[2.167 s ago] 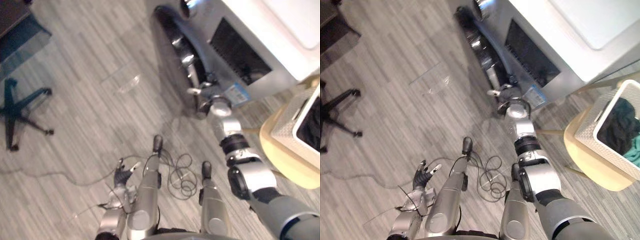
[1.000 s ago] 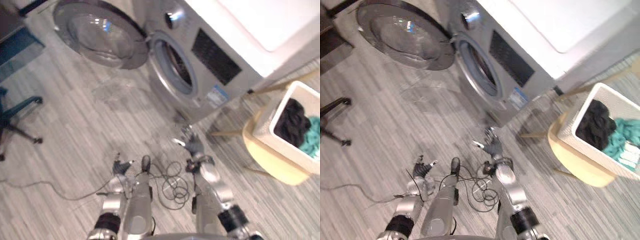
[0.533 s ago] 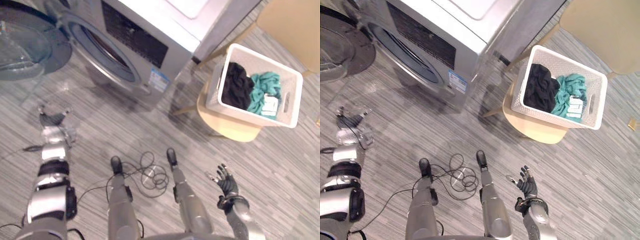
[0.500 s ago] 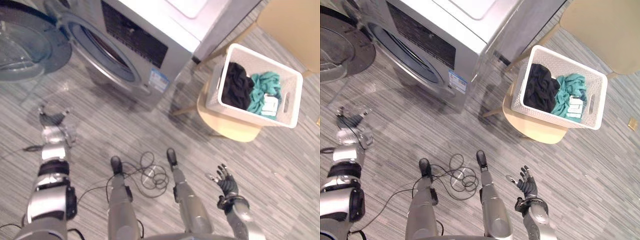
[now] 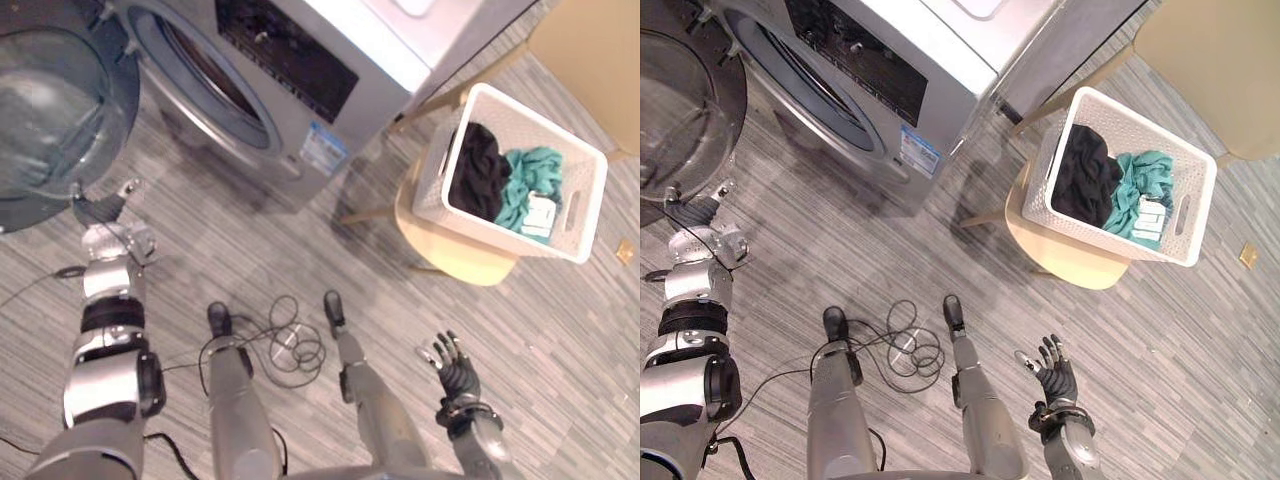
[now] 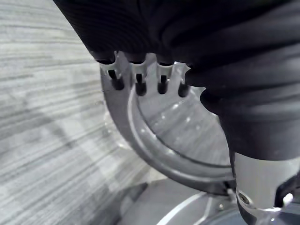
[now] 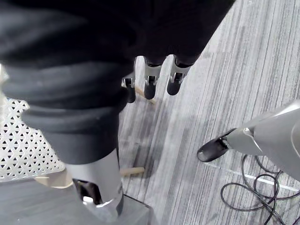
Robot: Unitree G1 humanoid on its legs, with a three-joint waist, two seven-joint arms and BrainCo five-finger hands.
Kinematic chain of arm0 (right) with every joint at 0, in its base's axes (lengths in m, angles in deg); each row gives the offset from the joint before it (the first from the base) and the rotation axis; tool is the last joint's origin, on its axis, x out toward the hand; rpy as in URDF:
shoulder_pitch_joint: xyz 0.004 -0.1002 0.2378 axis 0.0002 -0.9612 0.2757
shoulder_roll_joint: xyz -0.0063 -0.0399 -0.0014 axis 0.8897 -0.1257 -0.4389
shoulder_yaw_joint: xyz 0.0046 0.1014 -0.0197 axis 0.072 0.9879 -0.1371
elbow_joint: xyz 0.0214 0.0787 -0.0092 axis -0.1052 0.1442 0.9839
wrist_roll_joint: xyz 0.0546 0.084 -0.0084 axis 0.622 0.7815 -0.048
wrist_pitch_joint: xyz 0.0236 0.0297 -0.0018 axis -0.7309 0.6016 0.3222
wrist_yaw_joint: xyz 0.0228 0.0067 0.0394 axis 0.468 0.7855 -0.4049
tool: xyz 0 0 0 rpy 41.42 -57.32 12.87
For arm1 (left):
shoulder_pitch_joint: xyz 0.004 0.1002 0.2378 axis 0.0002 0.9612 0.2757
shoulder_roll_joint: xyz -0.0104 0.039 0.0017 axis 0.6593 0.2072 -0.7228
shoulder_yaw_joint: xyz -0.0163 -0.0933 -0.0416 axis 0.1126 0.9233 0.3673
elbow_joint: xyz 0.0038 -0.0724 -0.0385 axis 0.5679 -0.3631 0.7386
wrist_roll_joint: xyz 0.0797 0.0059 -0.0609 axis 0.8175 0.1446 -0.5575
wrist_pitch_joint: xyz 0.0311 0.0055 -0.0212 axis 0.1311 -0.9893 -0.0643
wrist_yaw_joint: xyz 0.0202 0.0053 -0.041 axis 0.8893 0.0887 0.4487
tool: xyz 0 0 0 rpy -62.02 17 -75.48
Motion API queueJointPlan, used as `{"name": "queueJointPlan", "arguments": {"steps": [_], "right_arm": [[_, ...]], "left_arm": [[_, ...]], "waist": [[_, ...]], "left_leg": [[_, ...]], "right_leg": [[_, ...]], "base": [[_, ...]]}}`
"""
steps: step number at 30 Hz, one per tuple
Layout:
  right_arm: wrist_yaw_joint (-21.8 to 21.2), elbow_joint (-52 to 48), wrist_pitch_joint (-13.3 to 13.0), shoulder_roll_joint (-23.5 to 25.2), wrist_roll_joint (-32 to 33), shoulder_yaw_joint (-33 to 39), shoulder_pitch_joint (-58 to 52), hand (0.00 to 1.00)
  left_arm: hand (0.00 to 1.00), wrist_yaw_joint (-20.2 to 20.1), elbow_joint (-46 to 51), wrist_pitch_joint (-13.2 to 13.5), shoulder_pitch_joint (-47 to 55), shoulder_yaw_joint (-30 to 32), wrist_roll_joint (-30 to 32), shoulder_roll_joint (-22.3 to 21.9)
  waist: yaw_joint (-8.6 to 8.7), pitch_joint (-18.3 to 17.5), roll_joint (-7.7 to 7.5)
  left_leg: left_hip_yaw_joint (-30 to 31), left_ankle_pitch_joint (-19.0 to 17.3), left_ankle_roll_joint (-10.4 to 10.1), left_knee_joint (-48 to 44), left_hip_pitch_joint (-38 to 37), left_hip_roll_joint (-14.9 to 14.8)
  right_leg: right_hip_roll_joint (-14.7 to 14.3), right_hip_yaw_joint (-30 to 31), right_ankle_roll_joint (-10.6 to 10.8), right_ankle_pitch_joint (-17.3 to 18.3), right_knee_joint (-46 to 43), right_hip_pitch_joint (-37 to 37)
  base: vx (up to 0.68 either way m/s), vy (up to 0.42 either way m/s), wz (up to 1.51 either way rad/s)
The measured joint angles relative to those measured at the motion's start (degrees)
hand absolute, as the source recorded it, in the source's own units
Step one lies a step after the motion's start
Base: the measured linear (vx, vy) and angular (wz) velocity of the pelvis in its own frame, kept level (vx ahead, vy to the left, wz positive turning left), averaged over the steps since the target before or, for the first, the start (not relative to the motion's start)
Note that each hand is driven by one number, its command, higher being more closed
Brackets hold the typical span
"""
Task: Pick up the laundry basket with both hands and put the clothes into the washing machine.
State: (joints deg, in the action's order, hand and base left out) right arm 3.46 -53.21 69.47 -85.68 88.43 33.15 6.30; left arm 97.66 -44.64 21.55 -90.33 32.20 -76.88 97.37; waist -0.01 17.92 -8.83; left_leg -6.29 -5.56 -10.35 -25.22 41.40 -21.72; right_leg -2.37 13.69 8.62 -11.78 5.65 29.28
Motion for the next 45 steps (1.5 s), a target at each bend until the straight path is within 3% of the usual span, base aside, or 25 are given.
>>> {"name": "queueJointPlan", "arguments": {"steps": [6, 16, 22, 33, 36, 39, 45], "right_arm": [[0.57, -2.29, -0.54, 0.03, 0.5, 0.7, -2.89, 0.0], [1.54, -2.58, -0.53, 0.23, 2.02, 1.97, -4.28, 0.0], [1.54, -2.59, -0.52, 0.33, 2.59, 1.96, -4.28, 0.0], [1.36, -3.83, -0.44, 0.35, 3.75, 1.96, -4.09, 0.0], [1.54, -3.8, -0.34, 0.36, 3.73, 2.14, -3.98, 0.0], [1.66, -3.75, -0.18, 0.7, 3.66, 3.56, -2.8, 0.0], [1.84, 1.37, 1.01, 2.08, 0.18, 9.27, 0.85, 0.0]], "left_arm": [[0.0, 0.3, 1.44, -0.12, -3.9, 0.32, -3.7, 0.35], [0.0, 1.59, 3.51, 0.31, -7.61, 2.36, -10.07, 3.2], [0.0, 2.66, 3.71, 0.84, -7.62, 5.0, -11.22, 5.36], [0.0, 2.66, 7.4, 1.04, -4.32, 7.1, -11.22, 5.43], [0.0, 2.62, 12.95, 1.44, 2.86, 7.97, -10.95, 2.6], [0.0, 2.46, 17.5, 2.17, 10.93, 7.92, -10.52, -2.46], [0.0, -0.88, 19.03, 3.74, 29.18, 3.16, -9.99, -20.48]], "waist": [[-1.14, 0.23, 0.35], [-1.08, 0.39, 0.45], [-1.43, 0.4, 0.45], [-2.6, 0.48, 0.57], [-2.57, 0.83, 1.12], [-2.78, 1.39, 2.18], [-4.03, 0.88, 4.24]], "left_leg": [[2.09, -1.83, -0.11, -3.87, 2.89, -1.5], [2.94, -2.25, -0.62, -5.58, 4.94, -3.35], [3.08, -2.25, -0.61, -5.62, 5.01, -3.4], [3.32, -2.21, -0.58, -5.45, 4.22, -3.26], [1.98, -2.2, -0.59, -4.6, 0.83, -3.26], [0.43, -2.15, -0.55, -2.53, -3.8, -2.91], [-2.94, -0.76, 0.45, 4.35, -16.52, 1.33]], "right_leg": [[-1.38, -1.1, 0.03, 0.02, 0.0, 0.17], [-2.77, -2.19, 0.57, 0.47, 0.0, 1.18], [-2.75, -2.74, 0.56, 0.52, 0.0, 0.99], [-2.6, -4.41, -0.48, 1.22, -0.02, -0.49], [-2.27, -4.2, -1.18, 1.81, -0.45, -2.72], [-1.96, -4.41, -1.79, 4.62, -3.91, -4.13], [1.72, -6.18, -1.43, 11.8, -12.38, -9.18]], "base": [[0.0, -0.001, -0.02], [0.01, -0.017, -0.05], [0.01, -0.004, 0.02], [0.01, 0.001, 0.06], [0.05, -0.003, 0.02], [0.06, -0.015, 0.07], [0.09, 0.01, 0.26]]}}
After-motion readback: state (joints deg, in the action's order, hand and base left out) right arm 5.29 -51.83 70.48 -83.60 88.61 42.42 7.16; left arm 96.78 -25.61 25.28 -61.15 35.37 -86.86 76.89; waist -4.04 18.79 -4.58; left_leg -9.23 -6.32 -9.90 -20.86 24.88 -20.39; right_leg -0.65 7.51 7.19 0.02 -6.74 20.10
